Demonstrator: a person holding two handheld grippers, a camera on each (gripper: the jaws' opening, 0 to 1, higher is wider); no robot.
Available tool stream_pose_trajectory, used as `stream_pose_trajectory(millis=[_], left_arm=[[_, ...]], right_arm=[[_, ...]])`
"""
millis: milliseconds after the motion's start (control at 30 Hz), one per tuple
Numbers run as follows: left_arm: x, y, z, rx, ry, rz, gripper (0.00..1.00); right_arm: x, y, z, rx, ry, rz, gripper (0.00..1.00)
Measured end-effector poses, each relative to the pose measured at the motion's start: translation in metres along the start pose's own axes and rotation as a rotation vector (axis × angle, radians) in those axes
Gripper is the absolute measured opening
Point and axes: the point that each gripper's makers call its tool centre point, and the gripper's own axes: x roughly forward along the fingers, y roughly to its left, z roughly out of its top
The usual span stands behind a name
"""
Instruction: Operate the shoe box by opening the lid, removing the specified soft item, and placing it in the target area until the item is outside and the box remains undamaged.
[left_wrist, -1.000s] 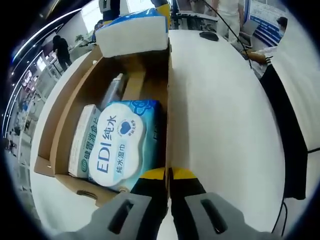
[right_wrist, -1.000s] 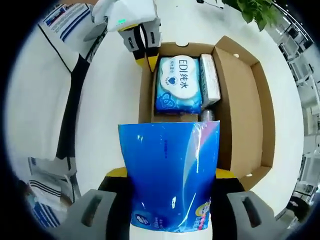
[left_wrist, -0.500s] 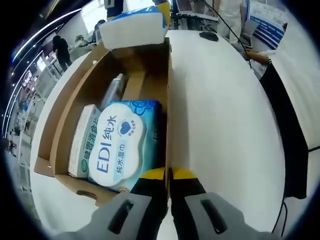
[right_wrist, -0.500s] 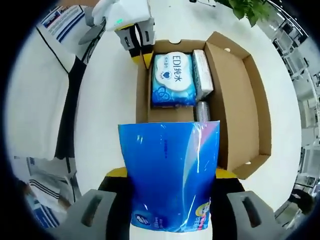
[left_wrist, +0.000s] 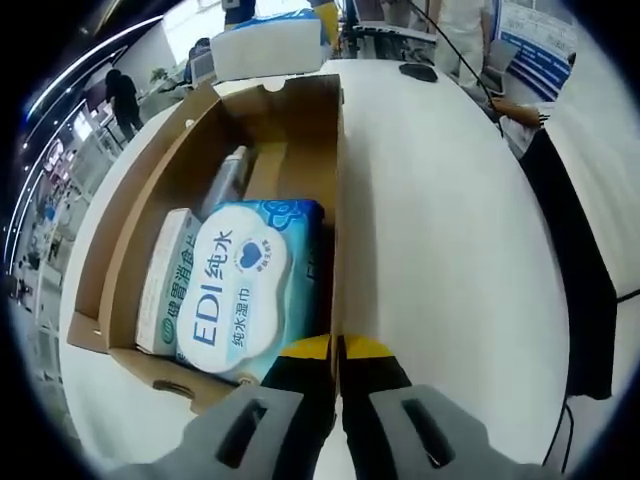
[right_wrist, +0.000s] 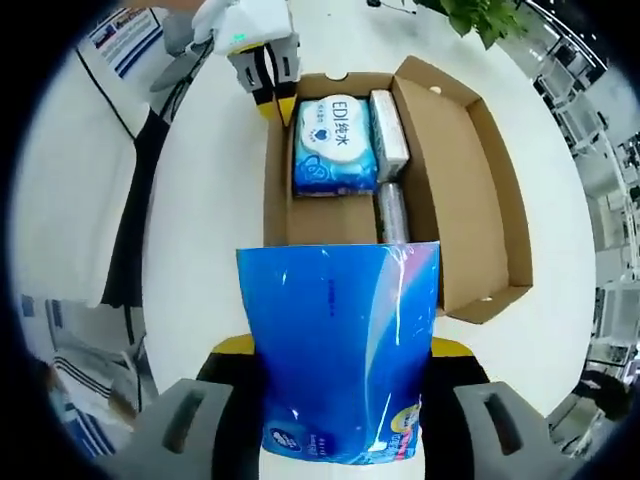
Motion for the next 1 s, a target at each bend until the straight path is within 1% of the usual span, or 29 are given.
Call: stream_pose_trajectory(millis=[167, 400, 467, 767, 1000], left_arm=[[0.0, -0.001, 0.0, 0.0, 0.0, 0.0, 0.0], [0.0, 0.0, 0.0, 0.001, 0.0, 0.001, 0.01], [0.0, 0.0, 0.0, 0.001, 0.0, 0.002, 0.01], [0.0, 0.0, 0.0, -0.001, 0.001, 0.001, 0.01], [0.0, -0.001, 0.0, -0.002, 0.001, 0.003, 0.01]], right_arm=[[-0.002, 0.002, -0.004, 0.014, 0.007, -0.002, 0.6], [-0.005, 0.005, -0.011, -0.006, 0.016, -0.002, 0.6], [-0.005, 0.005, -0.014, -0.024, 0.023, -0.005, 0.6], [-0.007, 0.008, -0.027, -0.004, 0.034, -0.003, 0.6], [-0.006, 0.009, -0.036, -0.005, 0.05, 0.0, 0.6]])
